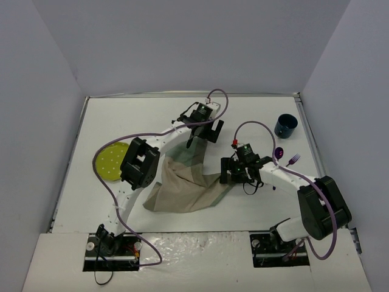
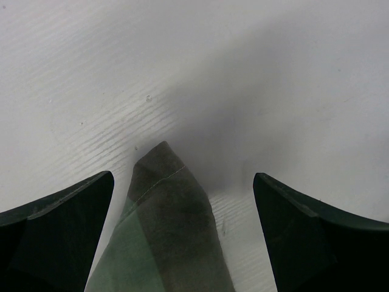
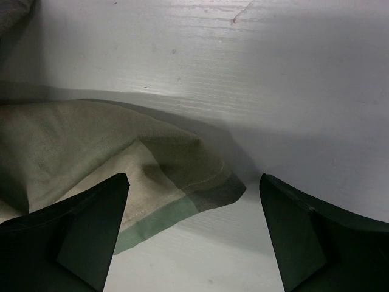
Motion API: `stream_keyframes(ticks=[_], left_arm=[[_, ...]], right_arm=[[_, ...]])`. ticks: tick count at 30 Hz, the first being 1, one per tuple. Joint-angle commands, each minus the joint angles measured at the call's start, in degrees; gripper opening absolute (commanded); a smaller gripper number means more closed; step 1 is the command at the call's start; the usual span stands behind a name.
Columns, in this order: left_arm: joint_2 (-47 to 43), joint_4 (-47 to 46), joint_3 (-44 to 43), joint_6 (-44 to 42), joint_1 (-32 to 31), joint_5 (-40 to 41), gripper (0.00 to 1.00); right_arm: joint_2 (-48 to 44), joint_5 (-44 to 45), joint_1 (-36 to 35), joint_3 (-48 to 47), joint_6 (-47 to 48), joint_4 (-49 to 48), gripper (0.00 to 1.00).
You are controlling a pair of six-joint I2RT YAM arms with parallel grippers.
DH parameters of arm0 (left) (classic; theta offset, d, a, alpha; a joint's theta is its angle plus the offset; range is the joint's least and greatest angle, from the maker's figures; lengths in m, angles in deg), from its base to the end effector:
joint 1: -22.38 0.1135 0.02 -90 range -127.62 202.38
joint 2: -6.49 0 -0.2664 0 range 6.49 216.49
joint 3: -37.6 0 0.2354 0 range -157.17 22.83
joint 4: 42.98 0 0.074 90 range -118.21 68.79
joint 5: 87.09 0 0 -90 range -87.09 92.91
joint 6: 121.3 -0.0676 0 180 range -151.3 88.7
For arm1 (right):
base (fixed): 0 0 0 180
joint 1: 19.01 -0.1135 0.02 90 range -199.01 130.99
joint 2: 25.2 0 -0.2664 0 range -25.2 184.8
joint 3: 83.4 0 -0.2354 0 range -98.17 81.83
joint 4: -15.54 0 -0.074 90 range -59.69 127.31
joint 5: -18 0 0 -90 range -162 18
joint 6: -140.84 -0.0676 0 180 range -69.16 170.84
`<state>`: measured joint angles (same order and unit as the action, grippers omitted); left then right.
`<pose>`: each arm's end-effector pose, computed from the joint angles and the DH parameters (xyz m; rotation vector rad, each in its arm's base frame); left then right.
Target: Set the dinner table for one person
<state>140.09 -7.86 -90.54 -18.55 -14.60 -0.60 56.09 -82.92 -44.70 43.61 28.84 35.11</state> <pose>0.4333 -0.3314 0.1920 0.5217 2.2737 -0.5162 0.2478 0.1334 0.1611 -0.1709 2.4723 0.6021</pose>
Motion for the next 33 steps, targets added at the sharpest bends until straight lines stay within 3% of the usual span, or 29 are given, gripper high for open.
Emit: stream_keyframes(ticks=[1, 7, 9, 13, 17, 18, 21, 23, 27, 33], left_arm=[[0.6, -1.0, -3.3, 1.4, -0.1, 4.9, 0.89], [3.0, 1.4, -5.1, 2.2, -0.1, 6.9, 0.82], [3.3, 1.6, -5.2, 2.1, -0.1, 7.4, 0.75], [3.1, 2.4, -4.9, 2.2, -0.1, 7.5, 0.45], [1.7, 2.4, -2.9, 2.2, -0.1, 7.9, 0.04], [1.2, 2.5, -2.6, 2.0, 0.0, 8.2, 0.00], [-0.8, 3.2, -2.3, 1.2, 0.7, 9.7, 0.00], [-3.3, 4.2, -2.5, 1.2, 1.9, 11.2, 0.00], [-8.5, 7.7, -1.7, 4.2, 7.1, 15.9, 0.00], [-21.1, 7.9, 5.2, 8.4, 13.8, 16.5, 0.00]], right_arm=[[1.3, 1.5, -1.0, -1.4, -0.2, 0.1, 0.84], [0.6, 2.0, -1.1, -1.2, -0.3, 0.2, 0.77], [0.5, 1.9, -1.1, -1.2, -0.5, 0.3, 0.72], [0.4, 1.7, -1.1, -1.3, -0.4, 0.4, 0.61], [0.4, 1.5, -1.1, -1.4, -0.3, 0.4, 0.40], [0.4, 1.6, -1.1, -1.5, -0.2, 0.5, 0.34], [-0.6, 3.0, -0.7, -2.0, 0.1, 0.8, 0.09], [-1.9, 4.8, 0.2, -3.0, 0.6, 1.8, 0.00], [-6.1, 9.2, 3.9, -7.1, 1.7, 4.6, 0.00], [-9.1, 16.1, 6.4, -14.4, 3.1, 7.7, 0.00]])
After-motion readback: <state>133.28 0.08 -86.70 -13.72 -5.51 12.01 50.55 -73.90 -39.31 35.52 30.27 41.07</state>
